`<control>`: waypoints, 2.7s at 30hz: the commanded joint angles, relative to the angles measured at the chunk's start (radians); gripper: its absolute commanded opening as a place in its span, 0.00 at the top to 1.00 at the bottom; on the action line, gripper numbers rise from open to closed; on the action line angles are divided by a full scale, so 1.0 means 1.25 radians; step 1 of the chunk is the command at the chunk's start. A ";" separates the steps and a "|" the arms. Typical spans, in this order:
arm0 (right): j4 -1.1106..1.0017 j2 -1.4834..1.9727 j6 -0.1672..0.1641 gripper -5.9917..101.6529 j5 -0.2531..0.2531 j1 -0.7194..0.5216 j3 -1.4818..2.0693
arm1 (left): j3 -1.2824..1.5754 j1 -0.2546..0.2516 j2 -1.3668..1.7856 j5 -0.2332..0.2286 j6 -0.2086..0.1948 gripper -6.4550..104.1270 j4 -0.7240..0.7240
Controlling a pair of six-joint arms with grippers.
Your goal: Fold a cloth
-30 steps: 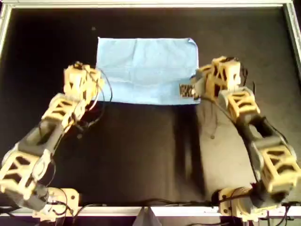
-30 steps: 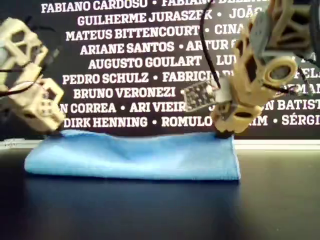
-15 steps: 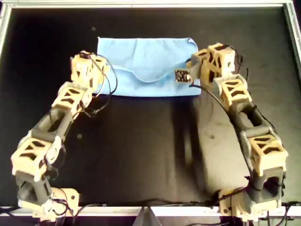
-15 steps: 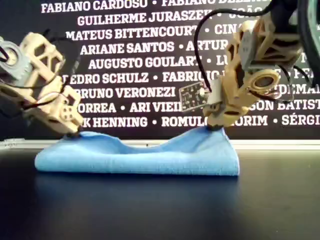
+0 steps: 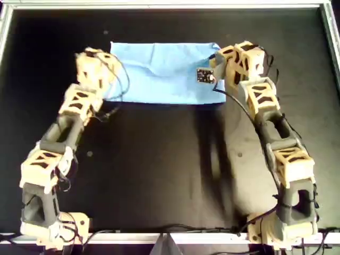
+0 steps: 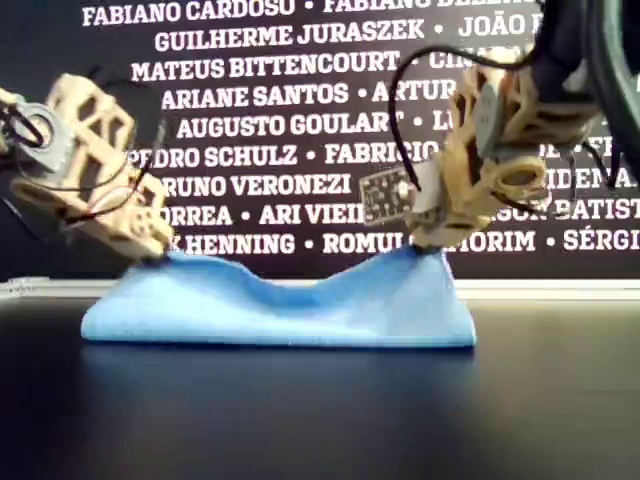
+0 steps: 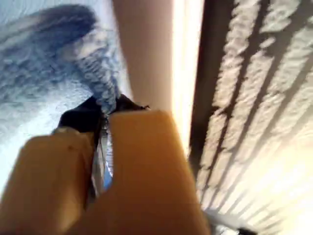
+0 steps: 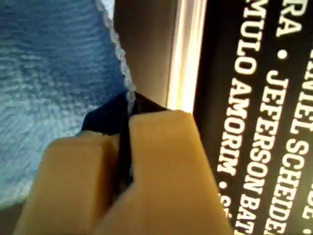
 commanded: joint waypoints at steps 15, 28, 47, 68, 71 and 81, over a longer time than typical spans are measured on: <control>-0.034 -0.010 -0.006 0.96 0.000 -0.022 -0.139 | -0.107 0.011 -0.039 -0.002 -0.010 0.95 -0.011; -0.070 -0.020 -0.004 0.93 0.000 -0.034 -0.139 | -0.158 0.010 -0.042 -0.001 -0.011 0.84 -0.011; -0.052 0.054 -0.002 0.52 0.000 -0.042 -0.106 | -0.123 0.021 -0.038 -0.020 0.002 0.50 0.013; -0.022 1.635 -0.004 0.52 0.079 -0.071 1.248 | 1.154 0.020 1.571 -0.020 -0.012 0.50 0.183; -0.022 1.701 -0.005 0.52 0.110 -0.086 1.367 | 1.269 0.017 1.659 -0.018 -0.012 0.50 0.183; -0.047 1.745 -0.004 0.52 0.117 -0.087 1.641 | 1.517 0.010 1.727 -0.002 0.001 0.50 0.168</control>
